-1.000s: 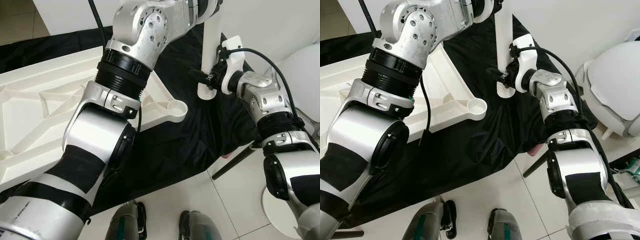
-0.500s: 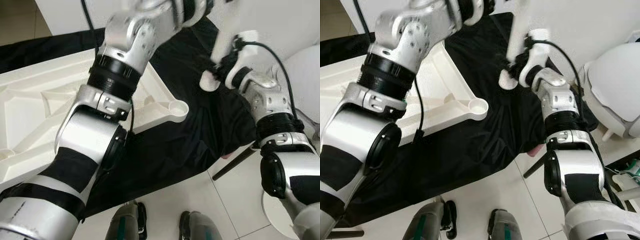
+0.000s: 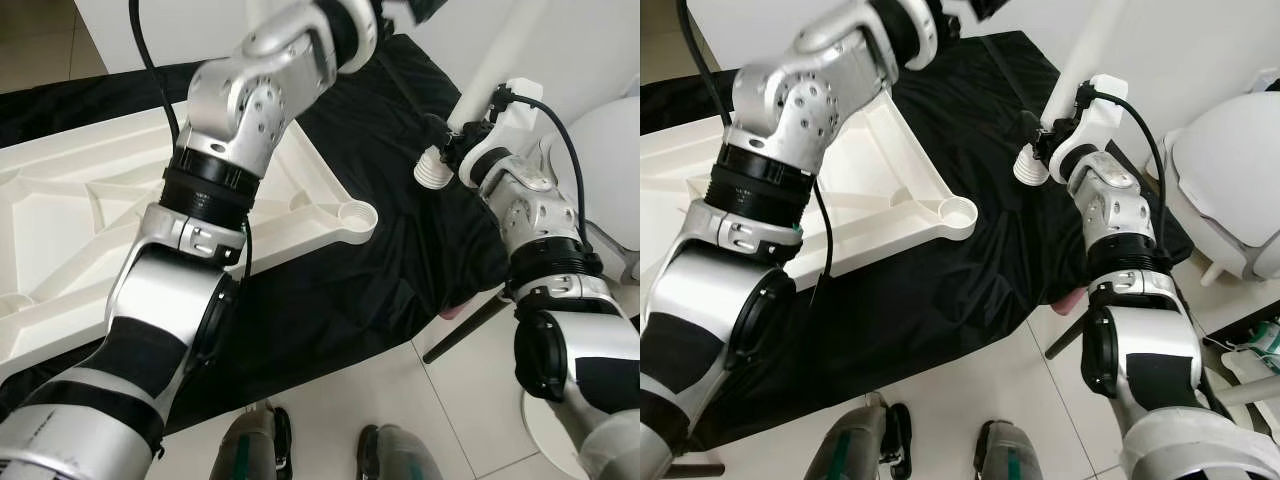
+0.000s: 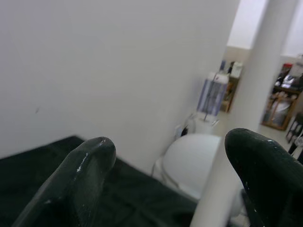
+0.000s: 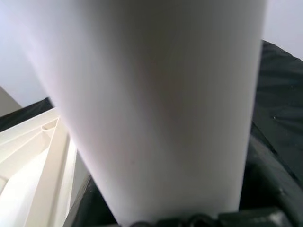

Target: Building children table

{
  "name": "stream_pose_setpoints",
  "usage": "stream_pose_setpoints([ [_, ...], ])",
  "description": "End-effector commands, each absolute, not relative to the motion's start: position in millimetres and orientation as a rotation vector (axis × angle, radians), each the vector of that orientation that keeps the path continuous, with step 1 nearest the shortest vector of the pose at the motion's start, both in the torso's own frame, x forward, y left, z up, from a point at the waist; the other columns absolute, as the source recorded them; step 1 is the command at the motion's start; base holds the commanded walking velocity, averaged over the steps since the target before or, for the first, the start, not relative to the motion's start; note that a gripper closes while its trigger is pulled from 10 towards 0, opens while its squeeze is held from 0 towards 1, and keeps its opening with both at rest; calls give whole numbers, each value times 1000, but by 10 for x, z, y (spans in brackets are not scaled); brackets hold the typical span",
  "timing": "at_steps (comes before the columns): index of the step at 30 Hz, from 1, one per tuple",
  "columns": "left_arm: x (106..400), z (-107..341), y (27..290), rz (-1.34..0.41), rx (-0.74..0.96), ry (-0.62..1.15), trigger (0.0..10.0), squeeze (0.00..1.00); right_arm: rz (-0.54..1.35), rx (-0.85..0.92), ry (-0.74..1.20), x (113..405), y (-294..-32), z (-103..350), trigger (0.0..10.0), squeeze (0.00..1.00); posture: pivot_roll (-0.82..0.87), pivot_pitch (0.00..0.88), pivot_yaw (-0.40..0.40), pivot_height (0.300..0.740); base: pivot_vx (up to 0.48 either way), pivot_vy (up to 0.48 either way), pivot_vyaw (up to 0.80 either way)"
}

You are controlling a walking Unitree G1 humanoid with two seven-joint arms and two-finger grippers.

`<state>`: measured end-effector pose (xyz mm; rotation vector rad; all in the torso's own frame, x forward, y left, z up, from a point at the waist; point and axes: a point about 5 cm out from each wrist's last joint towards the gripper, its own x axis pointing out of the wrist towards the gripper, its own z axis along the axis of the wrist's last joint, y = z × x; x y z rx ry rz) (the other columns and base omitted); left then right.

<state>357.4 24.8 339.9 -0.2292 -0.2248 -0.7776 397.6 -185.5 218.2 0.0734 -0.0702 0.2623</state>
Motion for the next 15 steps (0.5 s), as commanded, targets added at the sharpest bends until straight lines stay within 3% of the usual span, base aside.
stream_pose_setpoints([
  [1,3597,3299,323,-707,-196,-199,10000,0,251,86,-110,3959,-1842,2209,10000,0,-11,0,8,740,0,0,0],
  [8,3642,2934,551,-559,-134,-145,10000,0,247,125,-139,3919,-1752,2179,10000,0,-8,0,3,740,0,0,0],
  [15,3602,2513,733,-461,79,-107,10000,0,284,104,-167,3892,-1596,2186,10000,0,-7,0,-6,740,0,0,0],
])
